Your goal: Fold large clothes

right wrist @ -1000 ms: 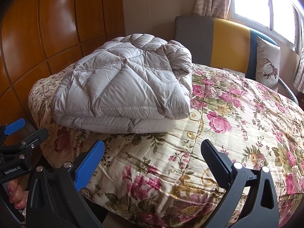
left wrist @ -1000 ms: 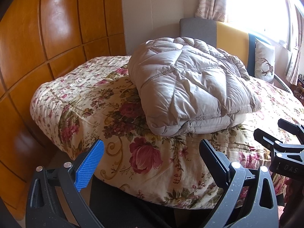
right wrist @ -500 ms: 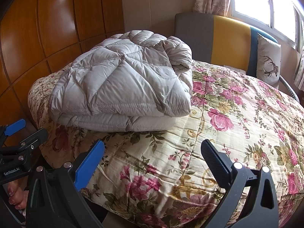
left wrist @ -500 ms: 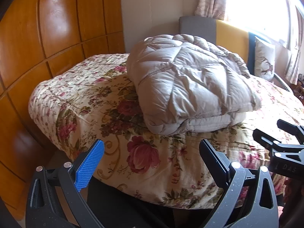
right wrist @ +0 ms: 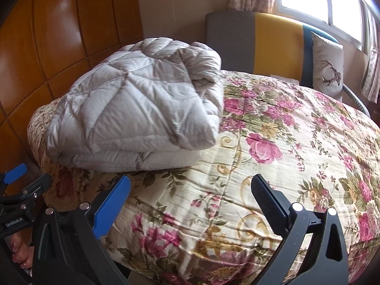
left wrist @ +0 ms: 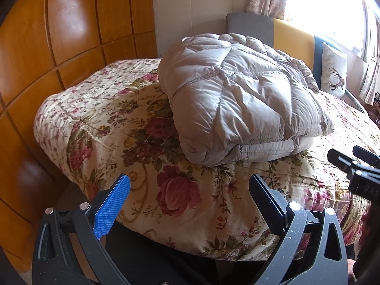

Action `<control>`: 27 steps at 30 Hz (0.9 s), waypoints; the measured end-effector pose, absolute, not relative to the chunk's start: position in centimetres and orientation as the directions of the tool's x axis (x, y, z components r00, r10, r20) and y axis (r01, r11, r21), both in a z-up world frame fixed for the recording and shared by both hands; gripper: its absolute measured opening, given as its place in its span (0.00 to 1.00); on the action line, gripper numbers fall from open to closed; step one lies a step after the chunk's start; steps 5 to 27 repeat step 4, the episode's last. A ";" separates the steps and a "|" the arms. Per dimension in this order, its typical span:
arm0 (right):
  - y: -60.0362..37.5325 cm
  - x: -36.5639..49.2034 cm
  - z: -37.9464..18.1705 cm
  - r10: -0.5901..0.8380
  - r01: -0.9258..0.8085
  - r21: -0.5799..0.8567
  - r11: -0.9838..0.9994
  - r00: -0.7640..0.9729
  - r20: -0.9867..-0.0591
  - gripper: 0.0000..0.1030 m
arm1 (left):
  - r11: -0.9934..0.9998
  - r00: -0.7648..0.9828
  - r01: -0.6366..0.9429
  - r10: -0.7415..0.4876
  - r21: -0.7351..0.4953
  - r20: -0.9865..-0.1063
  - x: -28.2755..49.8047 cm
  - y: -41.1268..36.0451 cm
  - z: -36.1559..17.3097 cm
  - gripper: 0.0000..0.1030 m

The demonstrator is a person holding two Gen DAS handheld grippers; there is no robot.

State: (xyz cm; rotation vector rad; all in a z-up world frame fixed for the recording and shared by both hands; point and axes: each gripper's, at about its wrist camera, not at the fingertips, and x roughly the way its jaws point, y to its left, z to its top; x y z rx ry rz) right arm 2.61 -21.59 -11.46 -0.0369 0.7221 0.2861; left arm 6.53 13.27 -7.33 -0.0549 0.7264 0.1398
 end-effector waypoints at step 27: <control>-23.0 3.7 -11.4 0.208 -0.223 0.062 0.973 0.721 -0.661 0.98 | 0.989 0.728 -0.146 0.107 0.000 -0.677 7.0 13.3 -7.6 0.96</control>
